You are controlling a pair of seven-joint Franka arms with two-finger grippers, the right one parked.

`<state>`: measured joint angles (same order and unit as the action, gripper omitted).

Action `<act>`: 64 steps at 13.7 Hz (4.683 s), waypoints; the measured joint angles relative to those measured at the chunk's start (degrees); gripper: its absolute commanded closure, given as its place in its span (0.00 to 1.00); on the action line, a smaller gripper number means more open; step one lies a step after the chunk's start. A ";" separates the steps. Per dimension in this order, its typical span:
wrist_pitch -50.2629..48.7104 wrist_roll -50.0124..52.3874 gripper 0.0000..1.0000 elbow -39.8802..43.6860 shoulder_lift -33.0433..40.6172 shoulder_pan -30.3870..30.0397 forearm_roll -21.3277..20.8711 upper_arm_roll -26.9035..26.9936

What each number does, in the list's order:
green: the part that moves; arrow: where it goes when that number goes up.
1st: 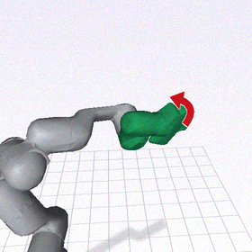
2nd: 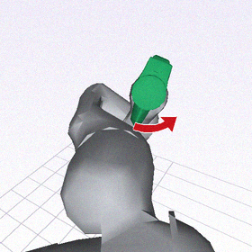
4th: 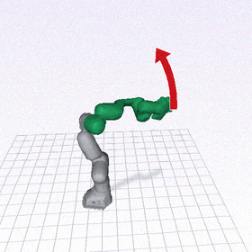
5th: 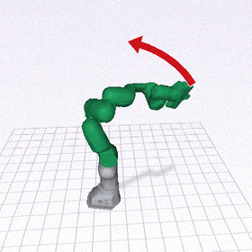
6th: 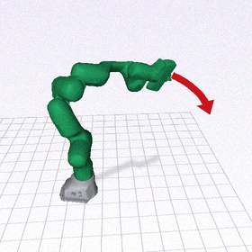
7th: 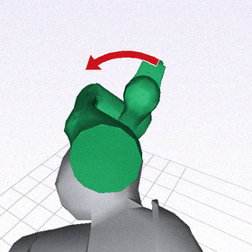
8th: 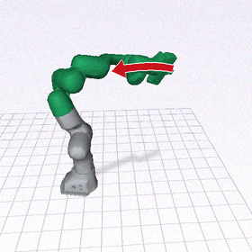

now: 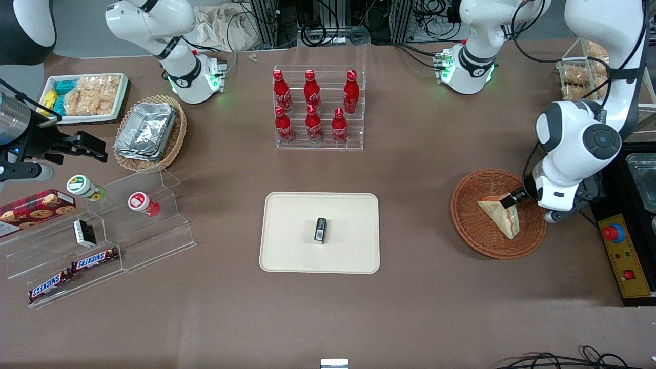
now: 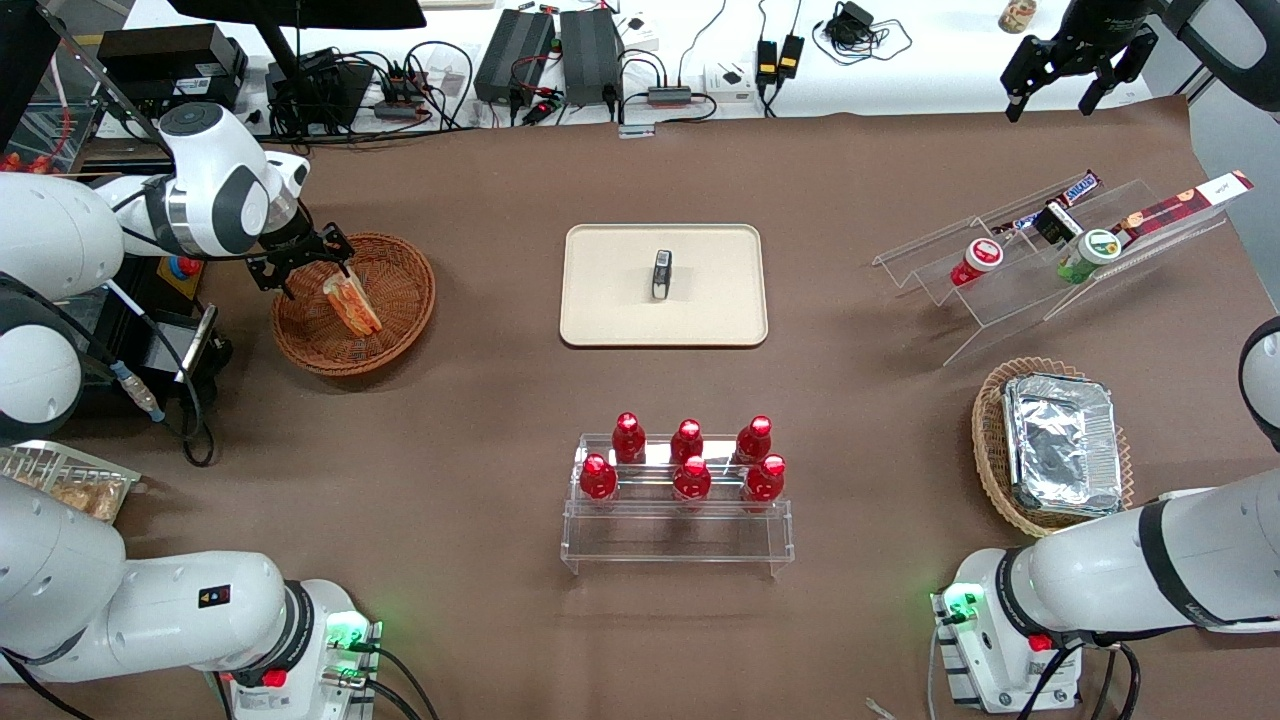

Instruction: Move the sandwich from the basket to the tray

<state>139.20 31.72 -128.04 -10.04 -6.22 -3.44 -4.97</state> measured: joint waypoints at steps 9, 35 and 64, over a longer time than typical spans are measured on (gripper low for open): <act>4.06 1.10 0.00 -0.05 -5.40 0.00 0.00 -0.05; -34.84 15.71 1.00 44.16 -15.61 24.40 -3.97 -13.60; -37.44 1.27 0.00 48.91 -17.42 17.46 -4.61 -12.86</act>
<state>101.76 32.98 -79.13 -27.45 11.24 -8.05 -17.83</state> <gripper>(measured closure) 0.000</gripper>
